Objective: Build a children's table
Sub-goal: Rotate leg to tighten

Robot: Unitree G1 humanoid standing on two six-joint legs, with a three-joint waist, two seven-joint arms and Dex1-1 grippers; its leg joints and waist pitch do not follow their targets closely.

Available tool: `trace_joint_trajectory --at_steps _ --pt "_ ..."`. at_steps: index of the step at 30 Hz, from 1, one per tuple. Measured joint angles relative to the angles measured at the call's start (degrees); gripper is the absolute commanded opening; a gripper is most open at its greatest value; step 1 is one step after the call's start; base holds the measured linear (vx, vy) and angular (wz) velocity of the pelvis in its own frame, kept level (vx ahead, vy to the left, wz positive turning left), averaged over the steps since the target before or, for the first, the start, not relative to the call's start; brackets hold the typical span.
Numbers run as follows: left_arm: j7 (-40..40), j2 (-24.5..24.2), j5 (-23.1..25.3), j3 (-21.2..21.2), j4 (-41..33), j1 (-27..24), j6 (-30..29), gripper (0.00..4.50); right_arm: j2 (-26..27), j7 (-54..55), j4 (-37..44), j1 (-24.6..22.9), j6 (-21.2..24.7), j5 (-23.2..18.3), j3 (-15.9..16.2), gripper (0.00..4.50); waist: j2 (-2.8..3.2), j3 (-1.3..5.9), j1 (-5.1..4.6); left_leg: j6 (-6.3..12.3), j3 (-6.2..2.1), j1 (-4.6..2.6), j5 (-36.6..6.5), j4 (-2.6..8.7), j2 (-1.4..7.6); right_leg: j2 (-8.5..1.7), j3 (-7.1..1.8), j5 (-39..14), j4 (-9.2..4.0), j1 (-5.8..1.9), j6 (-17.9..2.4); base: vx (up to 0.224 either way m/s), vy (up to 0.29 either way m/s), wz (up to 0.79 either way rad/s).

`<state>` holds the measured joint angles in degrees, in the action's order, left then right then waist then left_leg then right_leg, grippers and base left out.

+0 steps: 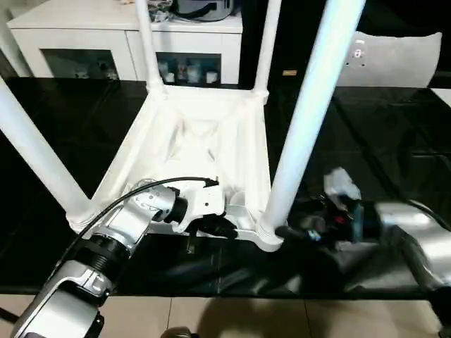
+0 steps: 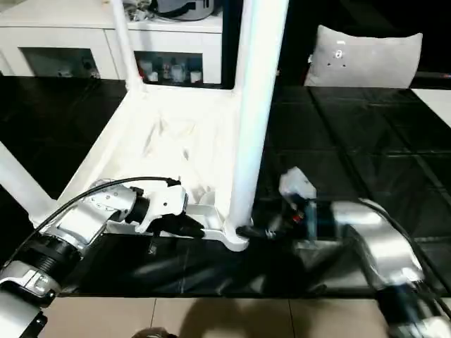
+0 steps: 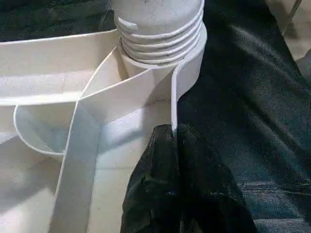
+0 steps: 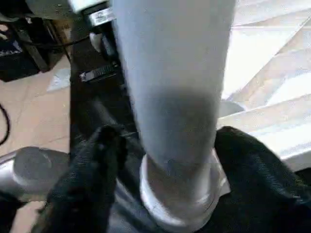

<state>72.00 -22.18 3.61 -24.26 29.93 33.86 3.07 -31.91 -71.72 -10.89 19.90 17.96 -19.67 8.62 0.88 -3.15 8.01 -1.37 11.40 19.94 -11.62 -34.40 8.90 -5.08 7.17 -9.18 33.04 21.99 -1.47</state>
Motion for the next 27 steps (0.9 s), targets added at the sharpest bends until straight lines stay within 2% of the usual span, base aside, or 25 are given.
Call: trace_joint_trajectory --at_steps 6,7,8,10,11,14,16,20,23,25,27 --pt "0.69 -0.63 -0.05 -0.52 -0.98 0.0 -0.02 0.0 0.34 -1.36 -1.76 0.72 -0.04 0.06 0.86 2.63 -0.01 0.0 0.04 0.01 0.0 0.03 -0.01 0.01 0.0 -0.01 0.0 0.0 0.02 0.0 0.0 0.0 0.0 0.0" --pt "0.94 -0.69 -0.13 -0.52 -1.1 0.0 -0.26 0.0 0.34 -1.58 -1.77 0.73 0.04 0.01 0.86 2.41 -0.01 0.0 0.03 0.0 0.0 0.03 -0.01 0.05 0.0 0.0 0.0 0.0 0.03 0.01 0.0 0.0 0.0 0.0" --pt "1.12 -0.77 -0.34 -0.51 -1.33 -0.09 -0.66 0.0 0.34 -1.72 -1.86 0.82 0.12 -0.01 0.85 2.37 0.0 0.0 0.05 0.0 0.0 0.03 -0.02 0.1 0.0 0.0 0.0 0.0 0.04 0.03 -0.01 0.0 0.0 0.0" --pt "1.34 -0.79 -0.74 -0.44 -1.83 -0.2 -2.36 0.0 0.34 -1.89 -2.23 1.09 0.56 -0.23 0.83 2.29 0.01 0.01 0.08 0.0 0.0 0.03 -0.02 0.16 0.0 0.0 0.0 0.0 0.06 0.05 0.0 0.0 0.0 0.0" --pt "1.41 -0.79 -1.13 -0.38 -2.2 -0.27 -3.36 0.0 0.37 -1.89 -2.29 1.08 0.73 -0.47 0.8 2.08 0.01 0.01 0.09 -0.01 0.0 0.04 -0.02 0.17 0.0 0.0 0.01 -0.01 0.05 0.06 0.0 0.0 0.0 0.0" --pt "1.26 -0.16 -1.83 0.94 -3.67 -0.61 -9.5 0.0 2.32 0.91 -1.91 0.45 2.53 -0.8 -0.3 2.01 0.02 0.01 -0.09 -0.01 0.01 0.02 -0.01 0.17 0.0 0.0 0.0 0.0 0.06 0.07 -0.02 0.0 0.0 0.0" --pt "-0.08 0.31 -1.83 1.81 -3.85 -0.59 -12.52 0.0 4.17 4.83 -1.62 0.4 3.03 -0.37 -0.66 1.96 0.04 0.03 -0.76 -0.04 0.01 0.0 0.01 0.16 0.0 0.0 0.0 0.01 0.07 0.03 -0.05 0.0 0.0 0.0" --pt "-10.63 4.97 -0.42 4.97 -1.34 1.02 -19.81 0.0 12.65 22.78 -2.88 2.22 7.38 2.62 -4.67 1.93 0.09 -0.02 -3.41 -0.08 -0.02 -0.2 0.04 -0.08 0.0 -0.01 0.07 0.0 -0.02 0.02 -0.03 0.0 0.0 0.0" --pt "-17.86 9.96 0.07 6.06 1.26 2.53 -22.32 0.0 16.52 33.72 -3.77 4.29 9.15 5.13 -6.35 1.92 0.2 -0.06 -5.11 -0.08 -0.46 0.05 0.04 -0.1 0.05 -0.15 1.03 -0.02 -0.9 -0.16 0.01 0.0 0.0 0.0" --pt "-21.63 12.27 0.32 6.42 2.84 3.26 -22.71 0.0 18.56 39.05 -4.59 5.35 9.65 6.07 -7.3 1.92 0.23 -0.07 -5.54 -0.07 -0.77 0.16 0.04 -0.09 0.1 -0.24 1.6 -0.02 -1.37 -0.33 0.01 0.0 0.0 0.0" --pt "-24.18 13.65 0.79 6.41 3.6 3.61 -22.7 0.0 20.25 42.97 -5.04 5.57 9.33 6.5 -8.44 1.92 0.32 -0.11 -5.91 -0.07 -1.0 0.15 0.03 -0.01 0.1 -0.21 1.8 -0.01 -1.72 -0.58 0.01 0.0 0.0 0.0"
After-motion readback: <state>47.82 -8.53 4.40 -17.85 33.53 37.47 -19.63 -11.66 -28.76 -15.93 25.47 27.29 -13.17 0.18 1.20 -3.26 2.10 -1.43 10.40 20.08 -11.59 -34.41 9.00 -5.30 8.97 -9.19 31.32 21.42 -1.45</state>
